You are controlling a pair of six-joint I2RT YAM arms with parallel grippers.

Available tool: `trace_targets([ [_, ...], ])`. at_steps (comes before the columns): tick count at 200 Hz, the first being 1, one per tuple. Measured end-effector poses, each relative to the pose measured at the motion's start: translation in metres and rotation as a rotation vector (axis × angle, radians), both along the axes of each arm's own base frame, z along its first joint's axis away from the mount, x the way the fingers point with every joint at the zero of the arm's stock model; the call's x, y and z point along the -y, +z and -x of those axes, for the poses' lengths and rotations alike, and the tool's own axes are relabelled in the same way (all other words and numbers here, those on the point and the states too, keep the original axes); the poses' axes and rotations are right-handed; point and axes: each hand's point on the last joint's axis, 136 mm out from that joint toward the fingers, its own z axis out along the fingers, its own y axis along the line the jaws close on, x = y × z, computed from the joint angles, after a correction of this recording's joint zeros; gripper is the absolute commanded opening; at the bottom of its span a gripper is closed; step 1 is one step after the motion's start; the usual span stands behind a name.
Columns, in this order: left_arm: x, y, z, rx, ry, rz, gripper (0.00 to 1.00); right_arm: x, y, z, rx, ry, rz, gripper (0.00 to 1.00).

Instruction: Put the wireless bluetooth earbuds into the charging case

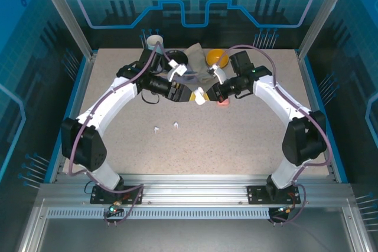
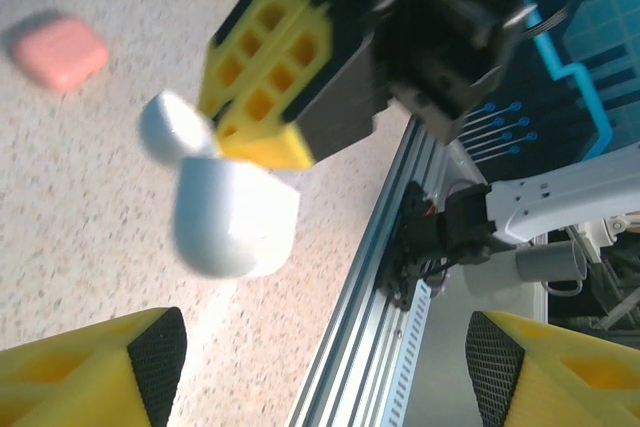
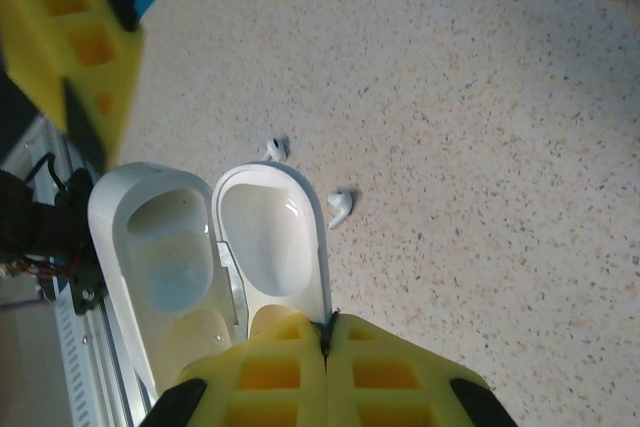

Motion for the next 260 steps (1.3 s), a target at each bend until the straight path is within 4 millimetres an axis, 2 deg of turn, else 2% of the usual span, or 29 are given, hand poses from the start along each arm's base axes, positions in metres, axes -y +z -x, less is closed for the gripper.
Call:
trace_targets([
  [27, -0.007, -0.02, -0.003, -0.058, 0.006, -0.035, 0.74, 0.001, -0.007, 0.005, -0.009, 0.029, 0.018, 0.0],
  [56, -0.007, -0.033, -0.002, -0.109, -0.017, -0.043, 0.7, -0.002, -0.016, 0.007, -0.02, 0.057, 0.026, 0.0],
  [89, -0.003, -0.045, 0.0, -0.175, -0.054, -0.026, 0.64, -0.014, -0.03, 0.011, -0.049, 0.105, 0.039, 0.0],
  [120, -0.002, -0.057, 0.004, -0.231, -0.075, -0.024, 0.59, -0.027, -0.035, 0.016, -0.054, 0.147, 0.046, 0.0],
  [159, -0.001, -0.057, 0.008, -0.252, -0.096, -0.012, 0.55, -0.034, -0.035, 0.018, -0.046, 0.177, 0.05, 0.0],
  [260, 0.005, -0.065, 0.014, -0.304, -0.141, 0.005, 0.43, -0.035, -0.028, 0.016, -0.027, 0.185, 0.059, 0.0],
])
